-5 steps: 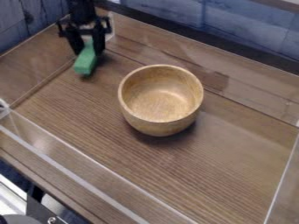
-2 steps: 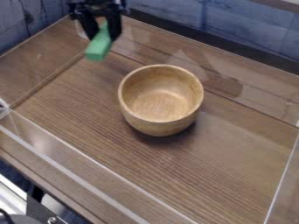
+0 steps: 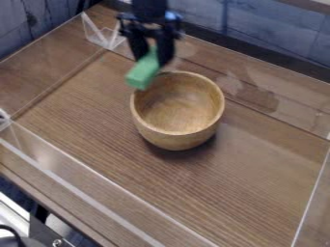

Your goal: Put green stick into wooden bowl

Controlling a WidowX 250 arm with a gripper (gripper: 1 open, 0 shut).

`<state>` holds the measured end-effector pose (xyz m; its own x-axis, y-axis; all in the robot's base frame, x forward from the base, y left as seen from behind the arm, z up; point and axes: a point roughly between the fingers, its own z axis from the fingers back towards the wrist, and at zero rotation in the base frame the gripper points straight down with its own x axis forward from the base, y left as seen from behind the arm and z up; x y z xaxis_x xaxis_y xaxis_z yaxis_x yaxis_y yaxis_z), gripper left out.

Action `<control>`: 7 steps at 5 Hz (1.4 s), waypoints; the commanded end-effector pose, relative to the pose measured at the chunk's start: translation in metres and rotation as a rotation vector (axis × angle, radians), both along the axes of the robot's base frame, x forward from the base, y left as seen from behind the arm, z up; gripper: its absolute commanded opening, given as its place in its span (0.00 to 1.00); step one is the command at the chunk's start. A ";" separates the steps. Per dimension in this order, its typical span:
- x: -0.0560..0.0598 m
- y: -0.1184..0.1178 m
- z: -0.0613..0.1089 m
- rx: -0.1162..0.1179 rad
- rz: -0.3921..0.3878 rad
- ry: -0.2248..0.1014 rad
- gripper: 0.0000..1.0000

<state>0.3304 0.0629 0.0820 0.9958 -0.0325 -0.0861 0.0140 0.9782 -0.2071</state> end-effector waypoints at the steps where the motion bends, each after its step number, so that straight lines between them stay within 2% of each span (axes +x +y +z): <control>1: 0.001 -0.001 0.023 0.031 -0.064 -0.092 0.00; 3: -0.013 -0.010 0.031 0.037 0.050 -0.091 0.00; 5: -0.017 -0.018 0.054 0.039 0.075 -0.095 0.00; 7: 0.000 -0.027 0.038 0.039 -0.018 -0.094 0.00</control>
